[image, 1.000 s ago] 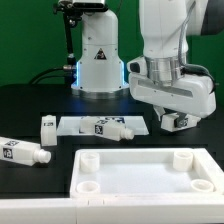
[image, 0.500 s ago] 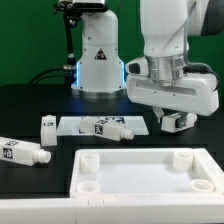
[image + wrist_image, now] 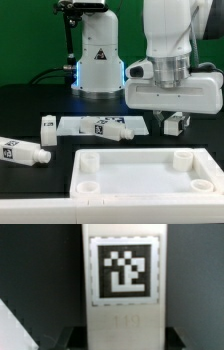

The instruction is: Assemble desk

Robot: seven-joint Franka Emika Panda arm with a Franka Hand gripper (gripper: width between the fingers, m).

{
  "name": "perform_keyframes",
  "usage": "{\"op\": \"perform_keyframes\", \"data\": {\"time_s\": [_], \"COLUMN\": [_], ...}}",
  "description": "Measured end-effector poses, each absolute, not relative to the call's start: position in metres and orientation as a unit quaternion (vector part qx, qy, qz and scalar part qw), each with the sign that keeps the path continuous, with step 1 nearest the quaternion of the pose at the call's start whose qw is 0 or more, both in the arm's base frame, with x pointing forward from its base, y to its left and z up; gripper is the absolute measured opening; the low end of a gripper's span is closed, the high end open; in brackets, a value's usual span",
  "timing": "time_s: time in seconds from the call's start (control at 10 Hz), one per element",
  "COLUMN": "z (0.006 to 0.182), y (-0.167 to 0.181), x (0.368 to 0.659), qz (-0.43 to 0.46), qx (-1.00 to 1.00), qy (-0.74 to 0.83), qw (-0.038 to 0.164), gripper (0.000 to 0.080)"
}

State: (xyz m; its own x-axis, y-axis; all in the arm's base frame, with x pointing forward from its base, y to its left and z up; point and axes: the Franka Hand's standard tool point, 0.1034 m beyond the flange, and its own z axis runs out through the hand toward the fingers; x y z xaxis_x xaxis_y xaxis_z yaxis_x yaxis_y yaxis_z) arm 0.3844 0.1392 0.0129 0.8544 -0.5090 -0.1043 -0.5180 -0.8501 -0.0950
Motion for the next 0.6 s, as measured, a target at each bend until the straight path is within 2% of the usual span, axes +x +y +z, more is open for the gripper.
{"op": "perform_keyframes", "data": {"time_s": [0.2, 0.4, 0.6], "z": [0.0134, 0.0090, 0.0090], "y": [0.1526, 0.1477, 0.1480], "x": [0.3888, 0.3935, 0.3934], "qz": [0.041, 0.025, 0.026], "qx": [-0.979, -0.989, -0.988], "qy": [0.191, 0.134, 0.144], "qw": [0.053, 0.051, 0.051], "gripper": [0.0285, 0.0285, 0.0285]}}
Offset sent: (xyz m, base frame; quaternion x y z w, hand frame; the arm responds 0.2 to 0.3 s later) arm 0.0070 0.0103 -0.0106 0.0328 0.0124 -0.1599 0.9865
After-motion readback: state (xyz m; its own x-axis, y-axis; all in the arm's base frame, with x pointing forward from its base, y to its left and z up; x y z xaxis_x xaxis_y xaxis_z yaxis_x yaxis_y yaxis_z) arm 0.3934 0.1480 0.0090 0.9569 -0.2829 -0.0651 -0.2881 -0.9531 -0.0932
